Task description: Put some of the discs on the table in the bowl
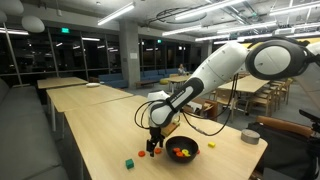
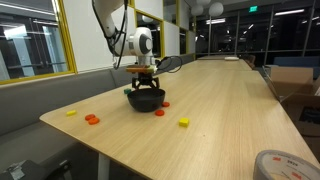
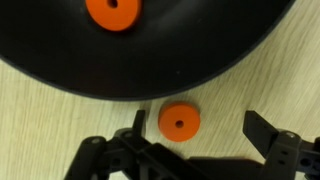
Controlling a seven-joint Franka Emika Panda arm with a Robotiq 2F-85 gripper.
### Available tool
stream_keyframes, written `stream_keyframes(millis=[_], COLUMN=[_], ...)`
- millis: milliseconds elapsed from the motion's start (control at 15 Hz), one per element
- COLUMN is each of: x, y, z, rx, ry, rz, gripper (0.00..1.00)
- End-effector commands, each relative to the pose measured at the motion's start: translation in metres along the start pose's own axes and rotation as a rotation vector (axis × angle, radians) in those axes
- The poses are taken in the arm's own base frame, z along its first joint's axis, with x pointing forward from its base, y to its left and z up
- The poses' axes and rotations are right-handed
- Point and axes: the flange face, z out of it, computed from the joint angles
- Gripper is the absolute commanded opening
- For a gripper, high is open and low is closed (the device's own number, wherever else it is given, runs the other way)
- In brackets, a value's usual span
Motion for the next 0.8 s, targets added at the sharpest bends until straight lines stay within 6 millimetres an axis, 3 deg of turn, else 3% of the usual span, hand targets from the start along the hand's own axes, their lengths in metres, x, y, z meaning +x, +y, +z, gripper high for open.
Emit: stream_keyframes(millis=[0, 67, 200, 600, 733], x=[0.001, 0.0, 0.0, -0.002, -0.004], y=[-0.001, 0.0, 0.0, 0.002, -0.001], z=[-0.001, -0.001, -0.002, -0.015, -0.021], rx=[-0.01, -0.017, -0.03, -0.078, -0.116], ry=[0.021, 0.026, 0.042, 0.08, 0.086], rz=[0.029, 0.032, 0.043, 0.072, 0.073], gripper=[1.0, 0.75, 0.68, 0.2, 0.21])
